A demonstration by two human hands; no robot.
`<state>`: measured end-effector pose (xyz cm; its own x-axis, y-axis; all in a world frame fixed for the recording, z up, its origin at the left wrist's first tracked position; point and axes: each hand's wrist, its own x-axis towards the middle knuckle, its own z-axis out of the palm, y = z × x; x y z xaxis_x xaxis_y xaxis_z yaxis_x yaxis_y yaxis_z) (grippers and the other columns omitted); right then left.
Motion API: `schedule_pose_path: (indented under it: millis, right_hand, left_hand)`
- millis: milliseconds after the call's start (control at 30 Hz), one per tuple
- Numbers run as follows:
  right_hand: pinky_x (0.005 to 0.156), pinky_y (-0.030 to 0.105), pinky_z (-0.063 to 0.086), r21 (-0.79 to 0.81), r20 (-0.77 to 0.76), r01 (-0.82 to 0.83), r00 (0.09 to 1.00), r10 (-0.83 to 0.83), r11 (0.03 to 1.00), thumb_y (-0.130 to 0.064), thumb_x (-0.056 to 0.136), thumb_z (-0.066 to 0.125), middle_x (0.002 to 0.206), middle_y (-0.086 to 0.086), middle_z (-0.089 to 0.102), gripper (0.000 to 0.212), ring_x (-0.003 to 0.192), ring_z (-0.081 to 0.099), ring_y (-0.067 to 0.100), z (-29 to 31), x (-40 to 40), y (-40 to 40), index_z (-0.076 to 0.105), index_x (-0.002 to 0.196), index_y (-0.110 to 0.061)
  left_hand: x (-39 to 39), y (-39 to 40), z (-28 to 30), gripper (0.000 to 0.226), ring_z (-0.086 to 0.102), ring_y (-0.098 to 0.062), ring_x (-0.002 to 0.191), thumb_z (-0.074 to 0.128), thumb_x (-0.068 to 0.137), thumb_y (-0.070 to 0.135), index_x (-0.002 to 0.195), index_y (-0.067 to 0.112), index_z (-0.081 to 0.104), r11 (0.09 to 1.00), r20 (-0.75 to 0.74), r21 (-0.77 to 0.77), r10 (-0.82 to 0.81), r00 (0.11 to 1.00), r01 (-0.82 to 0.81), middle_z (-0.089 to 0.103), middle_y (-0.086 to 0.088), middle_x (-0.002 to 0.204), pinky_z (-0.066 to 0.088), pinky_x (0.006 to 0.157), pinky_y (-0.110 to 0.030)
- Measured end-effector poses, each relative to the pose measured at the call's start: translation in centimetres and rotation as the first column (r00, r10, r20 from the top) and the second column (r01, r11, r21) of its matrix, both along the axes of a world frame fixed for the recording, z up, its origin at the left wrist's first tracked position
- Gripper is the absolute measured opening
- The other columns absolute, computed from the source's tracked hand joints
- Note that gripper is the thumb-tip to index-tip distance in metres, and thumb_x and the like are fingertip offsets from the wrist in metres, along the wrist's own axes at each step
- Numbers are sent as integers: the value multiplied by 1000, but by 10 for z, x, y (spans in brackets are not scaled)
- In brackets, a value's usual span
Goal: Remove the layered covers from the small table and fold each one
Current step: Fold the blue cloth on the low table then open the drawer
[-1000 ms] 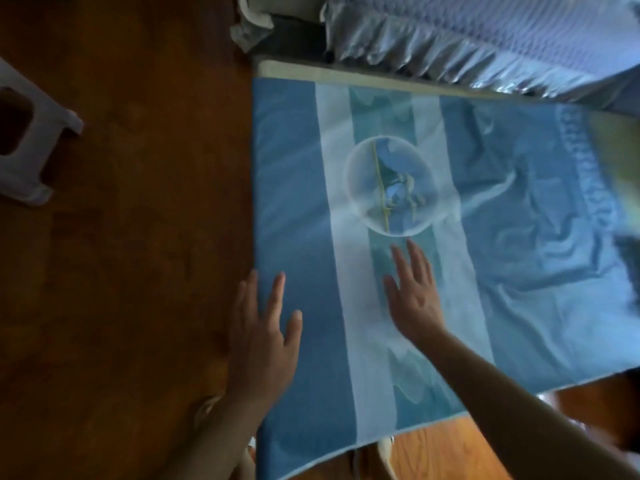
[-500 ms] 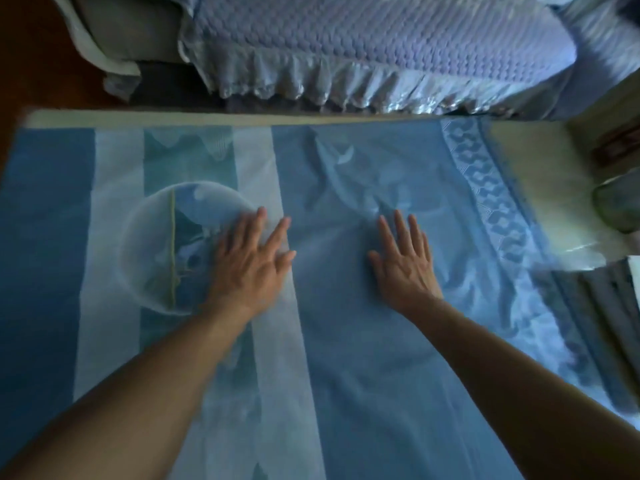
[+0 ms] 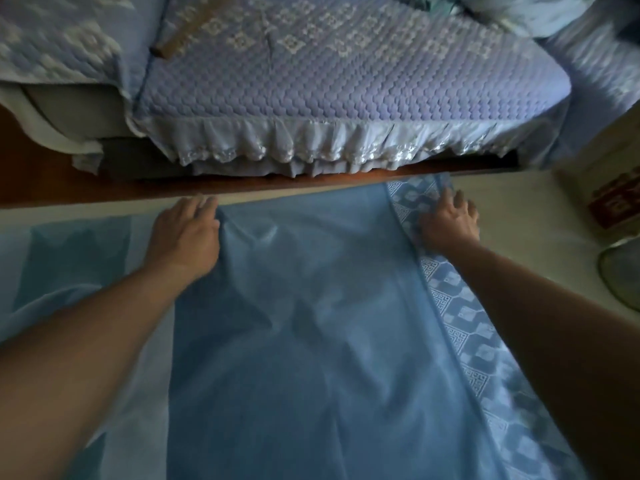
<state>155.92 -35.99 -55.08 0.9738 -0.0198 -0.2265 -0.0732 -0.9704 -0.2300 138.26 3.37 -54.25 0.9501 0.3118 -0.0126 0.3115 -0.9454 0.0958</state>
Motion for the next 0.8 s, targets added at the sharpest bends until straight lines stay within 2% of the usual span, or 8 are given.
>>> schedule_pose_path:
  millis: [133,300,400,467,533,633,700,800]
  right_hand:
    - [119,49,19,59,-88,167,983,-161,984,-58,87,52,156,11,23,87,142,21,37,-4,59,-6,27,154,-9]
    - [118,50,19,18,-87,186,979,-184,982,-71,83,54,160,9,19,83,144,19,38,-5,93,-8,35,150,-27]
    - [107,46,42,289,-21,206,978,-209,935,-58,74,77,134,11,55,41,124,50,34,-5,101,-2,67,104,-31]
    - [85,46,58,537,8,200,970,-242,819,-35,78,82,99,12,70,21,93,67,32,2,99,2,65,76,-22]
    - [75,38,53,556,91,136,971,-222,820,-24,86,77,90,10,69,14,84,64,27,12,99,-2,64,80,-19]
    - [77,27,40,469,205,64,962,-179,881,-21,90,72,92,6,63,12,88,57,19,29,106,-11,69,95,-11]
    - [78,28,42,434,215,56,963,-164,899,-21,90,72,92,8,65,11,89,58,21,25,110,-15,69,94,-11]
    - [84,36,47,422,237,63,955,-177,904,-21,90,71,97,13,70,8,94,62,30,7,108,-18,63,88,-19]
  left_hand:
    - [32,5,-7,41,55,-47,107,32,105,31,118,8,64,998,-19,51,41,999,-40,58,-26,117,45,91,-52]
    - [42,24,6,24,56,-35,100,58,100,36,77,28,61,967,-55,-248,48,997,-60,53,-8,94,43,86,-41]
    - [41,29,16,24,57,-32,93,63,94,28,72,18,62,880,-47,-470,48,998,-65,57,-11,92,41,86,-44]
    - [40,27,20,22,58,-36,92,62,95,22,77,9,63,835,-52,-542,73,996,-90,61,-17,89,40,81,-42]
    - [40,28,19,26,60,-36,92,55,101,27,82,11,62,836,-50,-539,89,995,-102,64,-14,88,43,81,-44]
    - [37,24,13,31,59,-36,94,40,108,34,85,17,53,927,-82,-347,120,989,-141,63,-12,94,43,82,-46]
    - [33,24,-2,26,58,-38,94,38,108,28,86,16,47,961,-25,-239,136,990,-138,59,-15,93,40,80,-44]
    - [27,27,-23,23,55,-38,84,35,108,22,90,13,47,958,120,-249,174,977,-140,53,-14,85,36,74,-43]
